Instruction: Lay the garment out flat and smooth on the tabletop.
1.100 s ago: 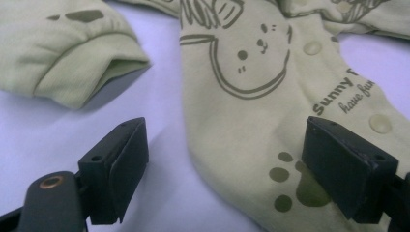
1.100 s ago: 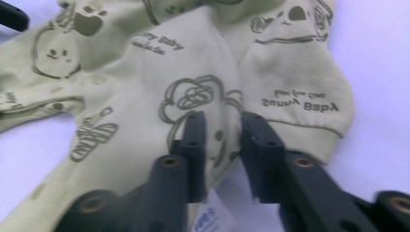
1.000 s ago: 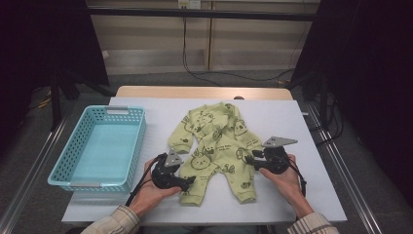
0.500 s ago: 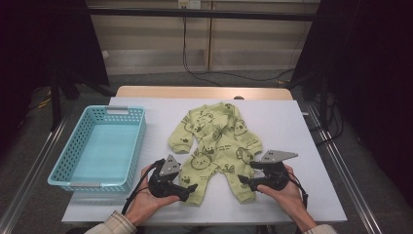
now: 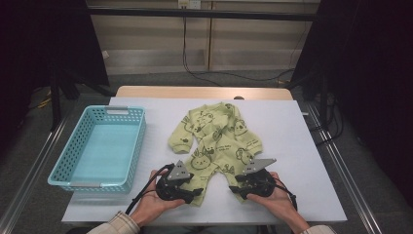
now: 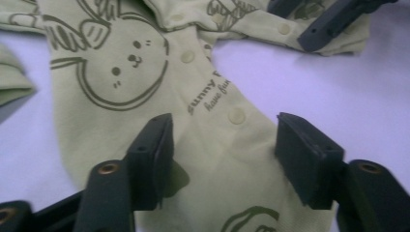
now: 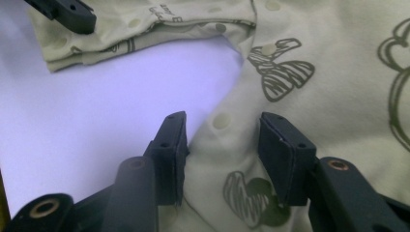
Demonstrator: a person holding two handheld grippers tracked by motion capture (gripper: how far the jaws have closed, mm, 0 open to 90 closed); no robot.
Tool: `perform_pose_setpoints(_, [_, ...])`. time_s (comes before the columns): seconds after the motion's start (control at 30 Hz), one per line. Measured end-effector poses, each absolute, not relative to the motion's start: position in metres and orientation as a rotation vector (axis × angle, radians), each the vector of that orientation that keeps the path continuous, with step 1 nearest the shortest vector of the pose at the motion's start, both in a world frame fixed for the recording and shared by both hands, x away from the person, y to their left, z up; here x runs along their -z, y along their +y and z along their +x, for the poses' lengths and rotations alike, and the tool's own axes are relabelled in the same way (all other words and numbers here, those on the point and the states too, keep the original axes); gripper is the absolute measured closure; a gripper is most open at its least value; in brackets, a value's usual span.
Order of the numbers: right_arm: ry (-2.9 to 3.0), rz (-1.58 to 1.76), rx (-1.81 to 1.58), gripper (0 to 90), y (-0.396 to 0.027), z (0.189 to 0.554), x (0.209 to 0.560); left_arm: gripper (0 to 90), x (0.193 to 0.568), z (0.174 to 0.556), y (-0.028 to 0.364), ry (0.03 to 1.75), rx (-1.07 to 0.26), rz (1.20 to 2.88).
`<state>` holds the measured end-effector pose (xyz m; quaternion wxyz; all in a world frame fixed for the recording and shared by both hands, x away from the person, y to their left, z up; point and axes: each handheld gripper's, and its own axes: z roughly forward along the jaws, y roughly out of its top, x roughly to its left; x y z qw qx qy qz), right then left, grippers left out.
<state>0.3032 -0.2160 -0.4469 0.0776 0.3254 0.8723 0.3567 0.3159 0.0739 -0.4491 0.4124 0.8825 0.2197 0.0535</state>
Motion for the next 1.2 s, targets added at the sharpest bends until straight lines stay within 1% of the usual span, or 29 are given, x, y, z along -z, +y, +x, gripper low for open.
perform_pose_setpoints(0.03, [2.612,0.983,-1.063,57.8,-0.216,0.304,0.446,45.9,0.451,0.315,0.073,0.552,-0.126,2.206])
perform_pose_setpoints(0.1, [2.618,0.974,-1.064,68.4,-0.217,0.304,0.446,51.9,0.452,0.315,0.073,0.548,-0.097,2.201])
perform_pose_setpoints(0.13, [2.625,0.979,-1.066,72.2,-0.217,0.303,0.445,55.6,0.452,0.315,0.072,0.547,-0.076,2.197])
perform_pose_setpoints(0.17, [2.632,0.981,-1.074,75.1,-0.216,0.302,0.445,59.4,0.452,0.315,0.072,0.546,-0.061,2.199])
perform_pose_setpoints(0.23, [2.640,0.969,-1.075,77.6,-0.216,0.301,0.444,64.0,0.452,0.316,0.073,0.556,-0.025,2.202])
perform_pose_setpoints(0.27, [2.647,0.970,-1.087,78.2,-0.215,0.300,0.444,64.1,0.452,0.317,0.073,0.548,-0.024,2.203])
perform_pose_setpoints(0.3, [2.663,0.952,-1.092,79.5,-0.216,0.298,0.443,63.7,0.451,0.317,0.074,0.546,-0.018,2.205])
perform_pose_setpoints(0.33, [2.670,0.948,-1.102,80.7,-0.217,0.295,0.441,59.7,0.450,0.318,0.075,0.542,0.006,2.208])
perform_pose_setpoints(0.37, [2.673,0.949,-1.119,81.2,-0.218,0.293,0.440,52.7,0.450,0.318,0.075,0.534,0.013,2.202])
perform_pose_setpoints(0.43, [2.675,0.942,-1.146,81.6,-0.220,0.287,0.438,47.7,0.446,0.316,0.077,0.512,0.043,2.216])
perform_pose_setpoints(0.47, [2.675,0.940,-1.137,81.7,-0.220,0.284,0.438,44.3,0.449,0.317,0.076,0.504,0.076,2.174])
perform_pose_setpoints(0.5, [2.675,0.942,-1.143,81.7,-0.220,0.282,0.438,41.0,0.449,0.315,0.075,0.503,0.091,2.178])
perform_pose_setpoints(0.53, [2.674,0.944,-1.150,81.7,-0.220,0.280,0.438,40.9,0.446,0.312,0.075,0.480,0.075,2.244])
perform_pose_setpoints(0.6, [2.684,0.952,-1.177,81.7,-0.220,0.276,0.437,40.3,0.450,0.306,0.068,0.456,0.096,2.234])
perform_pose_setpoints(0.67, [2.694,0.943,-1.185,81.5,-0.218,0.271,0.435,41.2,0.451,0.301,0.065,0.448,0.030,2.254])
perform_pose_setpoints(0.73, [2.694,0.947,-1.183,79.7,-0.219,0.270,0.436,51.5,0.450,0.301,0.065,0.457,-0.002,2.268])
perform_pose_setpoints(0.83, [2.689,0.968,-1.189,73.5,-0.221,0.273,0.438,68.9,0.450,0.301,0.065,0.518,0.013,2.247])
perform_pose_setpoints(0.9, [2.676,0.973,-1.191,64.1,-0.221,0.274,0.437,72.9,0.447,0.302,0.065,0.507,0.035,2.259])
perform_pose_setpoints(0.93, [2.668,0.978,-1.193,63.0,-0.221,0.274,0.437,74.6,0.450,0.302,0.064,0.497,0.085,2.204])
perform_pose_setpoints(0.97, [2.659,0.973,-1.209,60.3,-0.222,0.275,0.437,75.9,0.447,0.302,0.065,0.521,0.093,2.233])
perform_pose_setpoints(1.0, [2.643,0.985,-1.219,56.8,-0.223,0.276,0.436,76.2,0.447,0.300,0.063,0.533,0.124,2.196])
perform_pose_setpoints(1.03, [2.626,0.995,-1.223,54.1,-0.225,0.278,0.435,76.3,0.445,0.300,0.064,0.500,0.137,2.219])
perform_pose_setpoints(1.1, [2.594,1.030,-1.236,51.6,-0.228,0.280,0.434,76.0,0.446,0.296,0.060,0.491,0.124,2.222])
perform_pose_setpoints(1.13, [2.580,1.040,-1.251,50.4,-0.229,0.281,0.434,75.6,0.447,0.296,0.058,0.491,0.147,2.212])
perform_pose_setpoints(1.2, [2.539,1.060,-1.252,48.0,-0.233,0.283,0.432,74.9,0.447,0.293,0.055,0.487,0.149,2.217])
